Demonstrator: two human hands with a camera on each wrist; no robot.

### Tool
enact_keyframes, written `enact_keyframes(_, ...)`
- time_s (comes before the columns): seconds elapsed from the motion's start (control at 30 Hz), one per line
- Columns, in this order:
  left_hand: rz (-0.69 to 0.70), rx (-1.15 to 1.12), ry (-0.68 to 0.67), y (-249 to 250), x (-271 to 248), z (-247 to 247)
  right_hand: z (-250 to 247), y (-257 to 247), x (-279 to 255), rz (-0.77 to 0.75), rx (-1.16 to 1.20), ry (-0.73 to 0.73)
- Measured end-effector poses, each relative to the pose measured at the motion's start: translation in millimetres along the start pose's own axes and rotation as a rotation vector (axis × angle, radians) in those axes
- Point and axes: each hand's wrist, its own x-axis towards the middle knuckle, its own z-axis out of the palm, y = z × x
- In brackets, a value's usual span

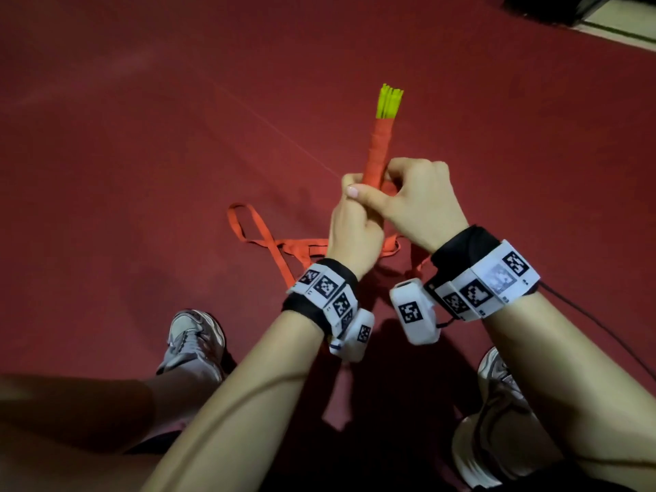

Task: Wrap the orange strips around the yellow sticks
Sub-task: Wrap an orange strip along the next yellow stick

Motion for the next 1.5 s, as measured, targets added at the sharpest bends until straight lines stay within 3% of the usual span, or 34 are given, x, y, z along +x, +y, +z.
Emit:
enact_keyframes(0.07, -0.027, -0.131, -0.094, 2.8, -2.8, 3.8, -0.2, 3.6, 1.2, 0.004, -0.008, 0.013)
enact_keyframes(0.2, -0.231, -0.554, -0.291, -7.4, 9.9, -15.4, -11.7, 12.9, 7.8, -0.048, 0.029, -0.054)
enact_keyframes(0.3, -0.274, -0.53, -0.415, -14.9, 11.8, -30.5, -19.8, 16.1, 8.9, -0.047, 0.127, -0.097)
enact_keyframes(0.47, -0.263, -0.361, -0.08, -10.1, 8.1, -20.7, -9.0, 13.2, 7.1, 0.031, 0.064, 0.021)
enact_keyframes(0.57, -0.172, -0.064, 0.063, -11.9, 6.6, -12.9, 1.7, 14.2, 5.8, 0.05, -0.025, 0.088)
enact_keyframes(0.63, -0.129, 0.036, 0.077, -8.0, 4.9, -11.4, 5.1, 13.4, 5.3, 0.002, -0.044, 0.082)
enact_keyframes(0.73, -0.152, 0.007, 0.073, -5.5, 4.6, -10.1, 7.3, 10.8, 5.0, -0.072, -0.112, 0.051)
enact_keyframes(0.93, -0.111, -0.066, 0.087, -3.3, -2.1, -2.3, 13.5, 8.3, 3.2, -0.023, -0.217, 0.02)
enact_keyframes(1.1, -0.099, -0.09, -0.062, -7.8, -8.2, 11.6, 16.4, 13.2, 4.4, 0.06, -0.247, 0.006)
enact_keyframes(1.2, -0.124, -0.225, -0.163, -9.4, -9.4, 15.9, 8.9, 19.2, 6.8, 0.088, -0.198, 0.025)
enact_keyframes(1.3, -0.165, -0.378, -0.158, -22.5, -7.0, 15.8, 5.2, 17.7, 4.7, 0.076, -0.148, 0.065)
enact_keyframes(1.5, -0.116, -0.113, -0.098, -22.9, -9.1, 9.6, 18.2, 3.8, -4.9, 0.015, -0.215, -0.003)
